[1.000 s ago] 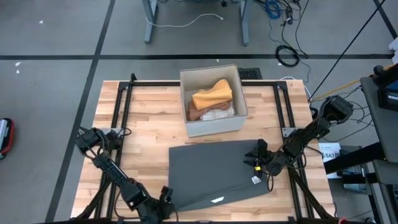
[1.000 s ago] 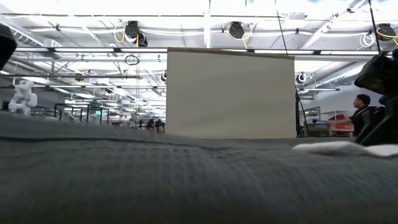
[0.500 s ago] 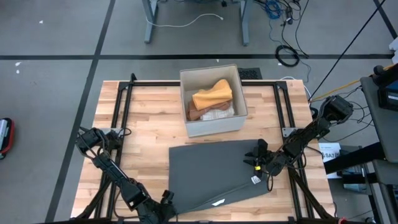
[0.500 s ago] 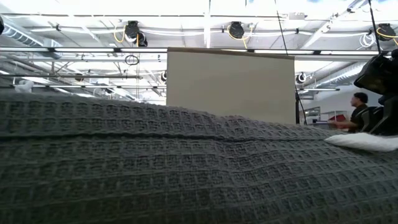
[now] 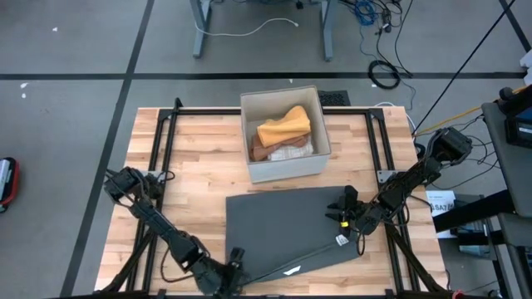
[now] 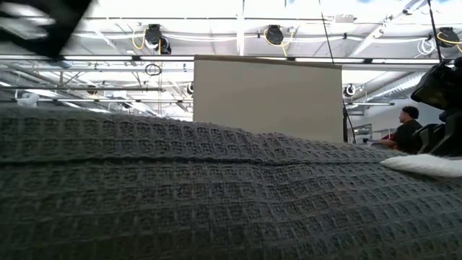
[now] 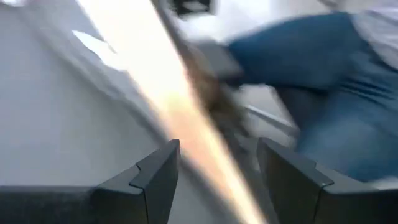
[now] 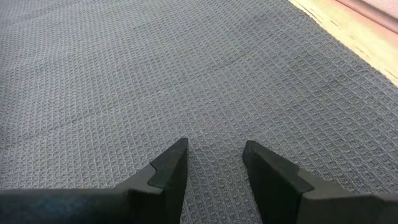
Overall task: Fold towel
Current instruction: Fold the orange towel
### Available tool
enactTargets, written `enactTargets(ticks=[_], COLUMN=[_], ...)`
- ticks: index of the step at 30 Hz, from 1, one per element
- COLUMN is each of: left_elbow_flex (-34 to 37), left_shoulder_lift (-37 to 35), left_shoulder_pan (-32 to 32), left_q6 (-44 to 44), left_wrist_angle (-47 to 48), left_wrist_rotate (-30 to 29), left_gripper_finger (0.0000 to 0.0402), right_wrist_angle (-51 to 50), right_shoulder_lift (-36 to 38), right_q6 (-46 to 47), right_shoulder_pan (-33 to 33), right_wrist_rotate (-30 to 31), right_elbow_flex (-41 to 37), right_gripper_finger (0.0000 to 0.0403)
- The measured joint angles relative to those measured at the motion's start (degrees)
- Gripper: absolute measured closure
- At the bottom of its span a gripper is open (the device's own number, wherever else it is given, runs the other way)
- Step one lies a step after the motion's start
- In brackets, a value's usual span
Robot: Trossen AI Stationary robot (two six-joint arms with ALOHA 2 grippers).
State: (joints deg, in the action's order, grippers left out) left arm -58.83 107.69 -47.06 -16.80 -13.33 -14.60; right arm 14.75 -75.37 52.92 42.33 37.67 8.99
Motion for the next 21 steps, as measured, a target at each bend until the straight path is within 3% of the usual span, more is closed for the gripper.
enactTargets(ticks=[5,8,15,21], left_elbow_flex=[0.0,0.0,-0.02,0.0], left_shoulder_lift=[-0.17,-0.17,0.97,4.8], left_shoulder_pan=[5.0,9.98,21.97,28.29], left_q6=[6.1,7.05,8.76,11.35], left_wrist_angle=[1.32,2.24,1.74,-7.78], left_wrist_rotate=[-11.71,-12.39,-4.69,6.38], left_gripper_finger=[0.018,0.018,0.018,0.018], right_wrist_angle=[0.08,0.27,2.96,3.36], right_shoulder_lift=[0.0,0.0,-0.02,-0.02], right_q6=[-0.13,-0.74,-3.04,-10.12], right_shoulder_pan=[0.0,0.02,0.02,0.13], right_wrist_rotate=[0.0,-0.02,-0.5,-0.5], right_elbow_flex=[0.0,-0.02,-0.07,3.34], right_gripper_finger=[0.0255,0.0255,0.0255,0.0255])
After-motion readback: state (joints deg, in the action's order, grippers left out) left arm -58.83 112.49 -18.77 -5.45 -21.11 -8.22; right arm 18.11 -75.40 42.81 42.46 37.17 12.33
